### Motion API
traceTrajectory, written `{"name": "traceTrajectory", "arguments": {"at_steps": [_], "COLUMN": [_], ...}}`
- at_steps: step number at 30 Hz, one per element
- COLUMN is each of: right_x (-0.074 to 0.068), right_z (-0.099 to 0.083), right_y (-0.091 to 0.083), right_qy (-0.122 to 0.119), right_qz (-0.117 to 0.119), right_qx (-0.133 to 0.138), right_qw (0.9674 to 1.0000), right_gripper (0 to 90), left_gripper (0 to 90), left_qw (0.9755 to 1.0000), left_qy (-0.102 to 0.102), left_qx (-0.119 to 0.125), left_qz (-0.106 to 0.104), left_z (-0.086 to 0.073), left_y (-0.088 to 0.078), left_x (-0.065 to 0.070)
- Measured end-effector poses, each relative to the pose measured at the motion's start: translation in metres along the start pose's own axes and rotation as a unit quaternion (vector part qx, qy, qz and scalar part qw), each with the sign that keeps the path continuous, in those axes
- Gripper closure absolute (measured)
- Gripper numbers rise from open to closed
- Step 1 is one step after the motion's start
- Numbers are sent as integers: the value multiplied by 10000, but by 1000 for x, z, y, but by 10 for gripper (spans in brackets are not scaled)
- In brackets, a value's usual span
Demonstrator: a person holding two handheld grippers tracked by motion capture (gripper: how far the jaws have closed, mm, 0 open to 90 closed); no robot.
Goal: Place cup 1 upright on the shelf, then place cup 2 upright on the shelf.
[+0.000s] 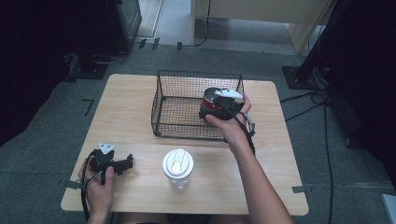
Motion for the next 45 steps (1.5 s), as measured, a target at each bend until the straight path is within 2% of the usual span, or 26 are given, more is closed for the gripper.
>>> {"name": "traceTrajectory", "arguments": {"at_steps": [12,27,45], "right_x": [4,-4,-16], "right_z": [-20,-39,-74], "right_y": [-16,-38,-55], "right_qy": [-93,-270,-456], "right_qz": [76,254,518], "right_qx": [59,208,179], "right_qw": [9999,9991,9975], "right_gripper": [0,0,0], "left_gripper": [0,0,0], "left_qw": [10000,10000,10000], "left_qy": [-3,-8,9], "left_qx": [2,10,-9], "left_qz": [-2,-1,0], "left_z": [0,0,0], "left_y": [0,0,0], "left_x": [0,0,0]}}
Point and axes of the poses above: each handheld gripper's, and its own axes: y roughly forward along the jaws, z roughly out of its top, x roughly to its right, the point moved 4 cm from there along y, roughly forward along the jaws, and after that the axes turned 10 degrees about -x, right-handed, at the moved point
